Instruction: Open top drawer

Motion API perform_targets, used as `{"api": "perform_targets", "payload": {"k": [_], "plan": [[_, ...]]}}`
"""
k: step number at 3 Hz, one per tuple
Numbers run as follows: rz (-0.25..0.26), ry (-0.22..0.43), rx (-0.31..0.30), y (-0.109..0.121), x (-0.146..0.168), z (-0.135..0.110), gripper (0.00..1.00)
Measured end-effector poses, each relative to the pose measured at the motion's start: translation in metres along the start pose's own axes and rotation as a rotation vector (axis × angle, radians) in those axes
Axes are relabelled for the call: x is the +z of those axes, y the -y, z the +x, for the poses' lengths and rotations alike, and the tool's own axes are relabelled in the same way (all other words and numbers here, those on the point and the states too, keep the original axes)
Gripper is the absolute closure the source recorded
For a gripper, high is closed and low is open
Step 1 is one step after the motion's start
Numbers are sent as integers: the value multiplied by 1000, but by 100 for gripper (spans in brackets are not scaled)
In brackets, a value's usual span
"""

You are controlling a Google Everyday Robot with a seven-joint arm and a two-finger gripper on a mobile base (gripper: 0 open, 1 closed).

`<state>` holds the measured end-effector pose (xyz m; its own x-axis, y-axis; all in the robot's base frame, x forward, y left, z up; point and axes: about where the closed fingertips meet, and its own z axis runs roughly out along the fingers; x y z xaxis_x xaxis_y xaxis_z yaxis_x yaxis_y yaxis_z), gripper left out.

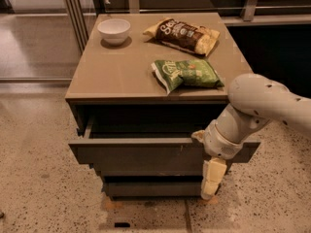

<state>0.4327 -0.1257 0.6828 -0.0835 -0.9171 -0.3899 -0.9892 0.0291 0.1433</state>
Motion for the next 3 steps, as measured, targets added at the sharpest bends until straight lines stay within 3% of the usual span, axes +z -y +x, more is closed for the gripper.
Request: {"api": "perform_targets", "payload": {"k": [2,3], "plan": [[-114,-59,0,-50,-18,10,0],[-114,-59,0,-50,-18,10,0]]}}
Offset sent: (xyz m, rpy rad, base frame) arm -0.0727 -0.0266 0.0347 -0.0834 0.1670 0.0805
